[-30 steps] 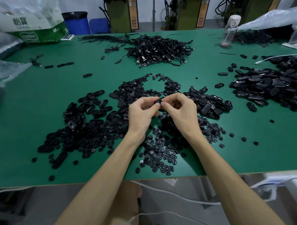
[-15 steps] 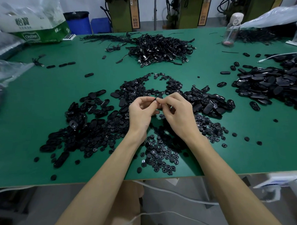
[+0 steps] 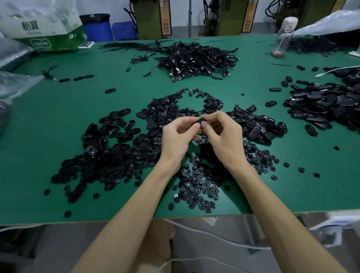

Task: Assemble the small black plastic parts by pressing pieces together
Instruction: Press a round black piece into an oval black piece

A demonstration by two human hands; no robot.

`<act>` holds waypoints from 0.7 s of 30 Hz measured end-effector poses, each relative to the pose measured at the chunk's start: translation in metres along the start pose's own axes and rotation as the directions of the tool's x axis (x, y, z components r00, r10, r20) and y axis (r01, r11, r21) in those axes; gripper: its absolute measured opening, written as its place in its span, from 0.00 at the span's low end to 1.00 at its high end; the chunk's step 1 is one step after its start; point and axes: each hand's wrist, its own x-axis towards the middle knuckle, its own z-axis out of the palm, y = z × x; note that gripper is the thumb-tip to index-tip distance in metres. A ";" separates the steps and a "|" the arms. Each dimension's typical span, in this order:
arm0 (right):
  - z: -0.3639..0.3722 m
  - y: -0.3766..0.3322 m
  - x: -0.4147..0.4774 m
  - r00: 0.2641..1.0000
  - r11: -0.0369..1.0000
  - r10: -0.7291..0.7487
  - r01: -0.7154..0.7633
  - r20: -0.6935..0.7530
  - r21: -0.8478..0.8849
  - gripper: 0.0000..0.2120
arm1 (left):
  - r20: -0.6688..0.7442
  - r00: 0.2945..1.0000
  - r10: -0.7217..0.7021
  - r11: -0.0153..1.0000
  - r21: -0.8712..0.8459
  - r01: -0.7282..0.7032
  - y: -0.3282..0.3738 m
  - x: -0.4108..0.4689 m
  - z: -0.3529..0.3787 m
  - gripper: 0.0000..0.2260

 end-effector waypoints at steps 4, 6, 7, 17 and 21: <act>-0.001 -0.001 -0.001 1.000 1.000 -0.006 0.006 0.006 0.012 0.03 | -0.007 1.000 -0.020 1.000 0.015 0.020 -0.001 0.001 0.000 0.08; -0.001 -0.002 -0.001 1.000 1.000 -0.016 0.016 0.012 0.011 0.03 | -0.012 1.000 -0.027 0.999 0.023 0.028 -0.001 0.001 0.000 0.08; -0.001 -0.003 -0.002 0.999 1.000 -0.027 0.027 0.021 0.012 0.03 | -0.022 0.999 -0.033 0.999 0.027 0.034 -0.001 0.002 0.000 0.08; 0.000 -0.008 -0.005 0.991 0.992 -0.115 0.118 0.061 -0.040 0.04 | -0.043 0.997 -0.066 0.997 0.037 0.067 0.003 0.000 0.001 0.09; 0.000 -0.007 -0.004 0.994 0.994 -0.104 0.105 0.039 -0.035 0.06 | 0.000 0.998 -0.068 0.998 0.004 0.068 0.004 0.000 -0.001 0.09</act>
